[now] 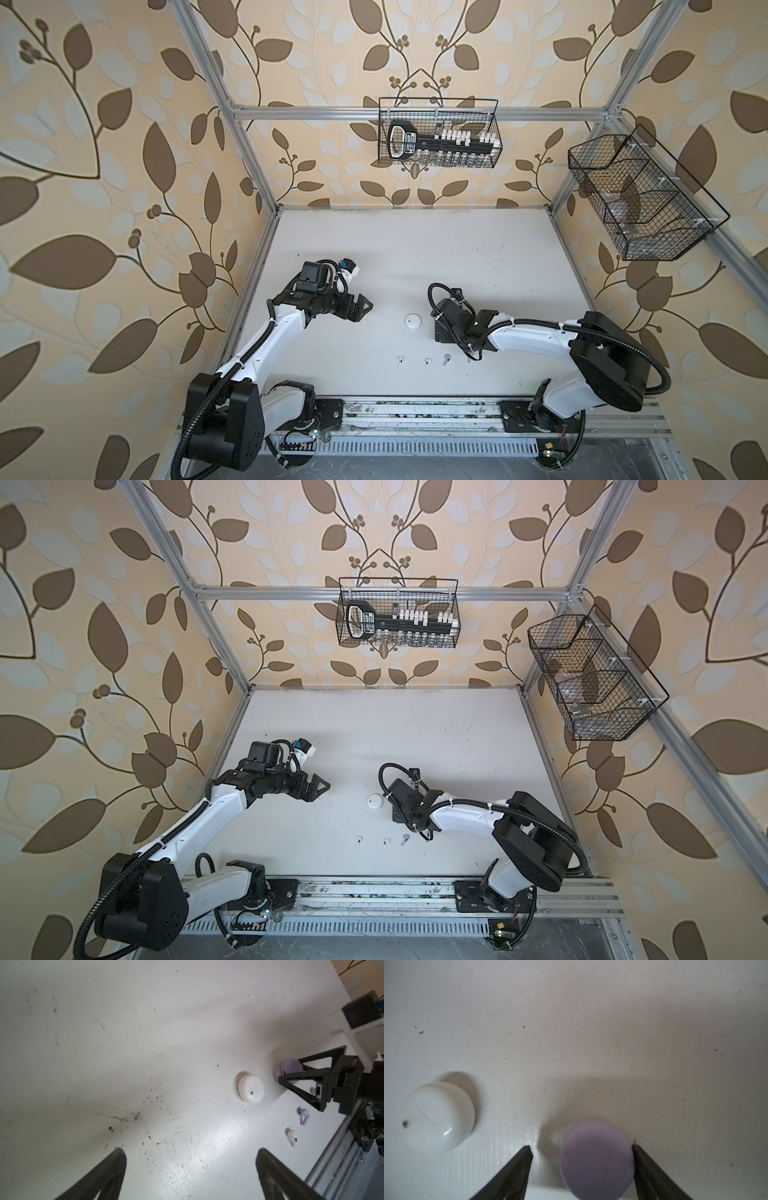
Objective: Insert wireless bluetooth earbuds into charging case
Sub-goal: Pick up the charging case from the center of the table.
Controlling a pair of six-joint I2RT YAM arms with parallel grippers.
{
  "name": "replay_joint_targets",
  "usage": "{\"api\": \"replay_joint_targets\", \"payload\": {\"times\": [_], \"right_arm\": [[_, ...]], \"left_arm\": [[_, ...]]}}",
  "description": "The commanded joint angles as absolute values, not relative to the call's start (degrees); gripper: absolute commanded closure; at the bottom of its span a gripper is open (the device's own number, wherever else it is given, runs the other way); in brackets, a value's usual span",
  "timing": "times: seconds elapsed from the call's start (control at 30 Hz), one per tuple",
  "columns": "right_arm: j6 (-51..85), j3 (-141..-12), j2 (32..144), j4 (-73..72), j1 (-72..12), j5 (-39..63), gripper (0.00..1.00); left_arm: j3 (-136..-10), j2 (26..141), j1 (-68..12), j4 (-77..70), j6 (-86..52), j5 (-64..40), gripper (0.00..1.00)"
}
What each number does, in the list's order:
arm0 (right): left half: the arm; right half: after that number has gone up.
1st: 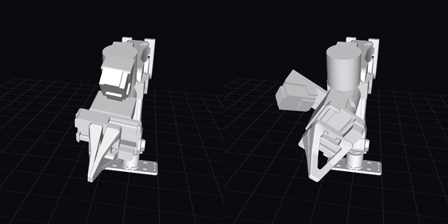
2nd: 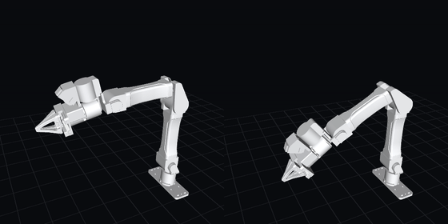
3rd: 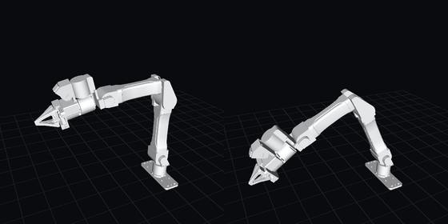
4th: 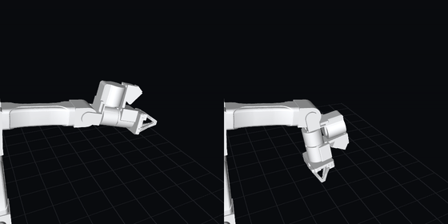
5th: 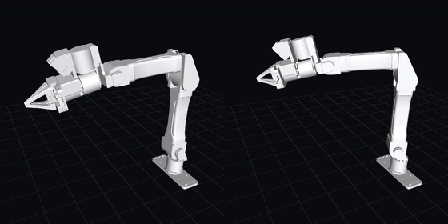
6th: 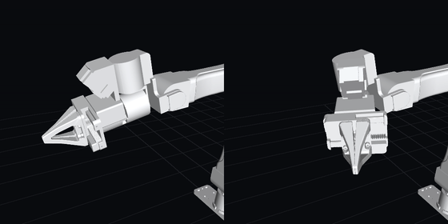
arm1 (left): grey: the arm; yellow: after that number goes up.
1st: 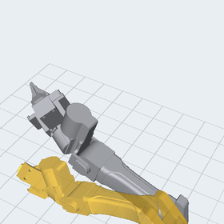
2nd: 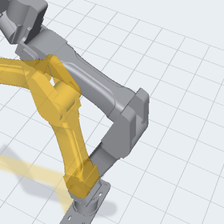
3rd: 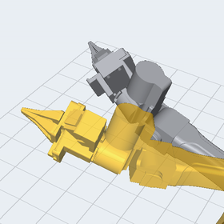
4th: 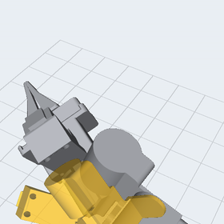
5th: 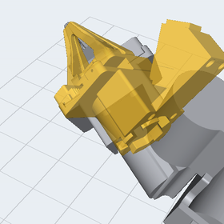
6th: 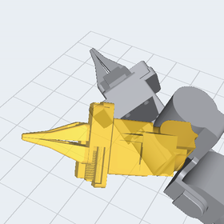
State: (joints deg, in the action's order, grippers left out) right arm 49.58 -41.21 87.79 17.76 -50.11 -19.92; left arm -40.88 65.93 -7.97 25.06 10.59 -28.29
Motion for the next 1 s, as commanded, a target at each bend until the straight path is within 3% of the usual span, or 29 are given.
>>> {"api": "replay_joint_targets", "payload": {"times": [0.0,0.3,0.53,0.97], "right_arm": [[49.0,-42.5,88.5,18.4,-50.0,-20.8,0.24],[50.3,-41.4,86.7,19.7,-50.6,-22.4,0.23],[50.2,-41.4,86.8,19.2,-49.9,-22.1,0.39],[51.4,-40.7,86.5,19.9,-51.0,-22.6,0.36]], "left_arm": [[-40.2,64.9,-8.5,24.1,11.5,-28.0,0.01],[-40.2,64.9,-8.5,24.1,11.4,-28.0,0.01],[-40.2,64.9,-8.5,24.1,11.3,-27.9,0.01],[-40.2,64.9,-8.5,24.1,11.3,-27.9,0.01]]}}
